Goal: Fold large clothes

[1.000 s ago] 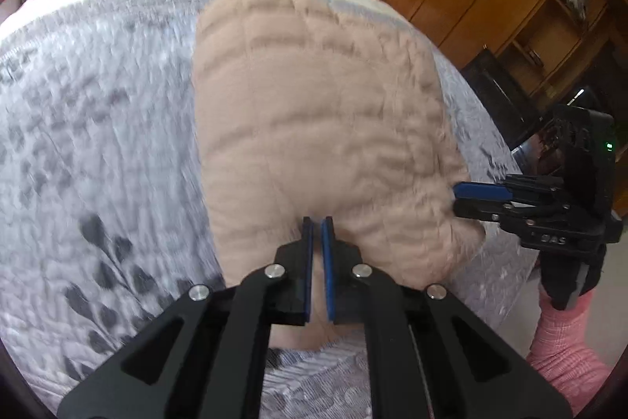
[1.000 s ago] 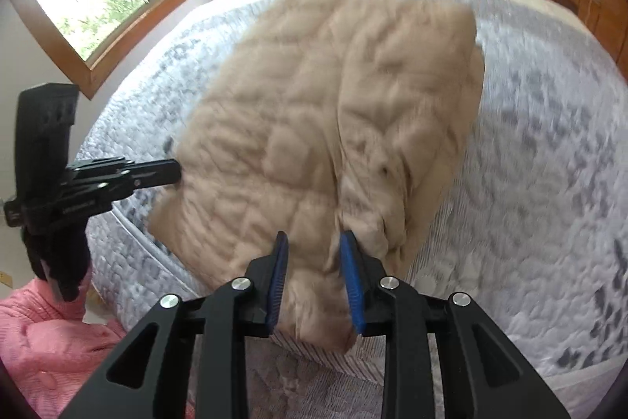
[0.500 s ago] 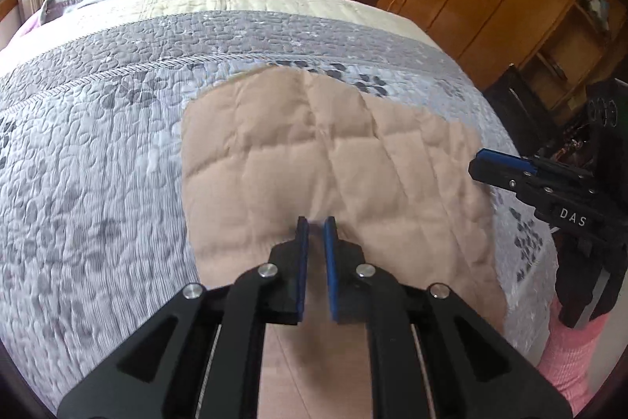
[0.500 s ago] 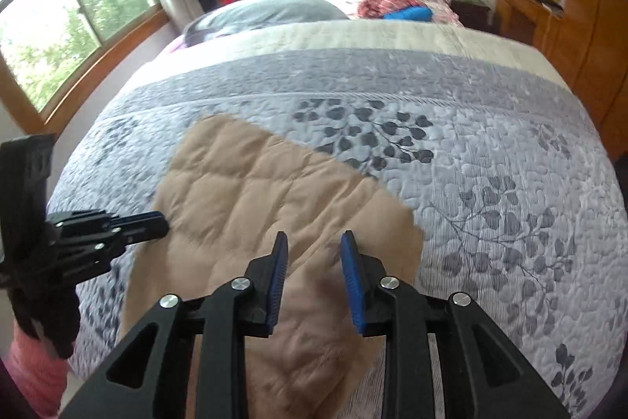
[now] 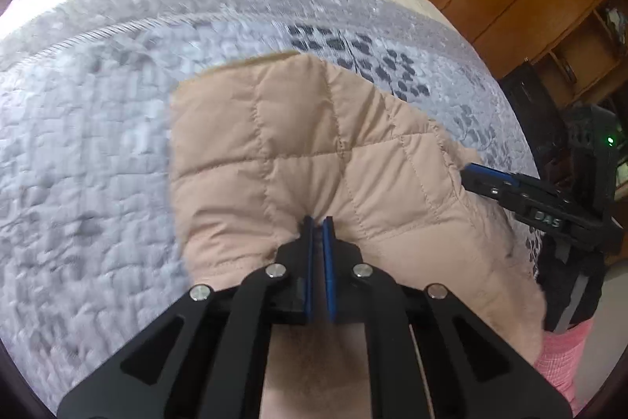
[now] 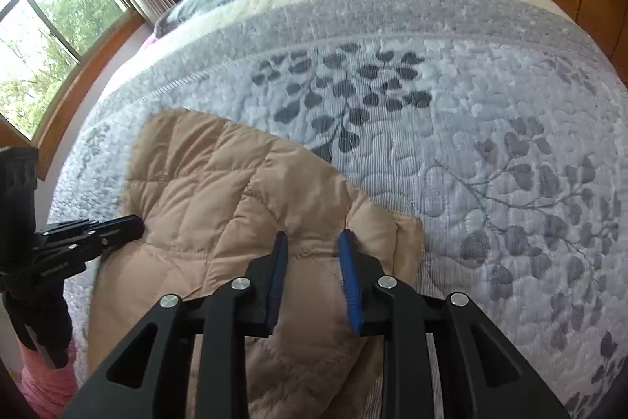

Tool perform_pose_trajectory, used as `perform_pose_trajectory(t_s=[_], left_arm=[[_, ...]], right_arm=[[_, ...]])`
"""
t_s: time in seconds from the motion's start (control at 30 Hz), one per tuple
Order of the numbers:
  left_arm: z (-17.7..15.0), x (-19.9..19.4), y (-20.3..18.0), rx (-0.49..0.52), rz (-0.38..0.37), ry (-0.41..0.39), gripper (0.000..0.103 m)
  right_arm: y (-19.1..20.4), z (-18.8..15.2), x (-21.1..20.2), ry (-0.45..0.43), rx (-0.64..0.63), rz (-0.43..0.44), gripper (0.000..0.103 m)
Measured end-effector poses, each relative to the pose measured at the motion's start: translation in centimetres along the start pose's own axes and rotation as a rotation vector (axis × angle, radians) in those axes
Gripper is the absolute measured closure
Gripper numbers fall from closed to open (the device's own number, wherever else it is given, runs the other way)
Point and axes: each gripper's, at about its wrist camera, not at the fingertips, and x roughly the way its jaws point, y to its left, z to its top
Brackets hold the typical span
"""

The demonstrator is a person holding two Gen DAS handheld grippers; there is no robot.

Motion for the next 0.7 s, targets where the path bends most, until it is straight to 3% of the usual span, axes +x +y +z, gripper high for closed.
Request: perform_pose_trajectory(t_s=[0.07,0.13,0.27,0.4,0.5,0.57,0.7], left_arm=[[-1.1,-2.7,-0.6,0.016,0.049,-0.066,0.091],[-2.8,-4.9,-1.1,0.024,0.083,-0.123,0.074],[-6.1,-6.4,-1.7,0.045,0.093,-0.15,0.073],[-8.4,-4.9,-1.7,0.062,0.106,-0.129,0.071],[-8.9,-3.1,-1.2,0.06,0.129,-0.127,0.061],[-9.2,-2.5,-1.1,0.072,0.139,-0.133,0.06],[-9.1,-3.5,-0.8,0.052,0.104,-0.119,0.061]], right_arm=[[0.7,-0.5,-2.3,-0.035,-0.017,0.011,0.073],[1.9,-1.6,-4.6,-0.064,-0.057,0.024,0.072],[4.4,-4.7,-6.8,-0.06,-0.137,0.055,0.071],[5.1,-7.3,-5.4,-0.011,-0.167,0.029,0.071],[4.3,-8.4,-2.4,0.018,-0.13,0.027,0.069],[3.8,-9.0,-1.1,0.01,-0.114,0.037,0.068],[3.8,-8.7,-2.4,0.01,-0.098,0.055,0.068]])
